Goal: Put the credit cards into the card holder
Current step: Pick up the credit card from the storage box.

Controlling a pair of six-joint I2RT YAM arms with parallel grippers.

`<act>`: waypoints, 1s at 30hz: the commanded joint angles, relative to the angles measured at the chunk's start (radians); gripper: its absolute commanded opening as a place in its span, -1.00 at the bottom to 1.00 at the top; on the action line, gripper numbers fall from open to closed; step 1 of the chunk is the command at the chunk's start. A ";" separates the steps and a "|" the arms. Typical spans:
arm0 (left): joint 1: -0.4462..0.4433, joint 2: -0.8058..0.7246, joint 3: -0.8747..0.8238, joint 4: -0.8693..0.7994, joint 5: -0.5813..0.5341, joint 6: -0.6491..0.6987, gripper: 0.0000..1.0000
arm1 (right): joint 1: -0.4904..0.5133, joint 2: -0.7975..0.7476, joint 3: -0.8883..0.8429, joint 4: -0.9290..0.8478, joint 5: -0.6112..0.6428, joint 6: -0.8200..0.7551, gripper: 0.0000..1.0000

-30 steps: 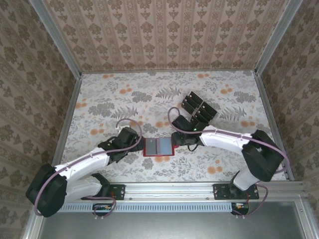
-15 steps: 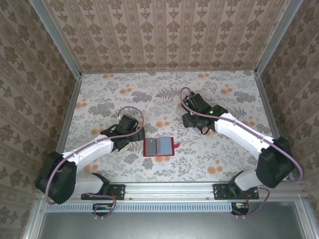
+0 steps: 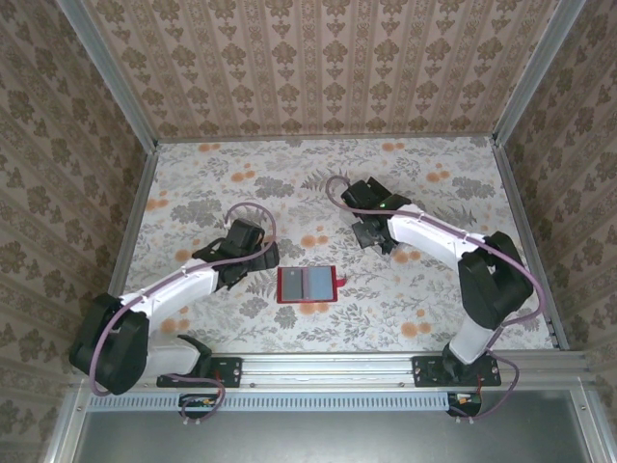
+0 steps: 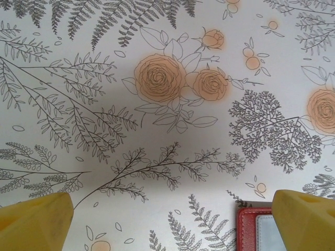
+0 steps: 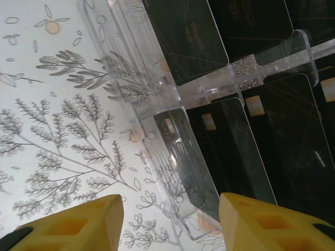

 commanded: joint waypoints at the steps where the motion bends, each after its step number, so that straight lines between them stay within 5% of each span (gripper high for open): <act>1: 0.009 -0.029 0.019 0.013 0.017 0.025 0.99 | -0.007 0.036 0.030 -0.033 0.066 -0.028 0.05; 15: 0.009 -0.031 0.002 0.029 0.037 0.020 1.00 | -0.018 0.100 0.016 -0.017 0.087 -0.044 0.01; 30: 0.009 -0.018 -0.004 0.053 0.059 0.009 1.00 | -0.018 0.062 -0.011 -0.009 0.004 -0.027 -0.47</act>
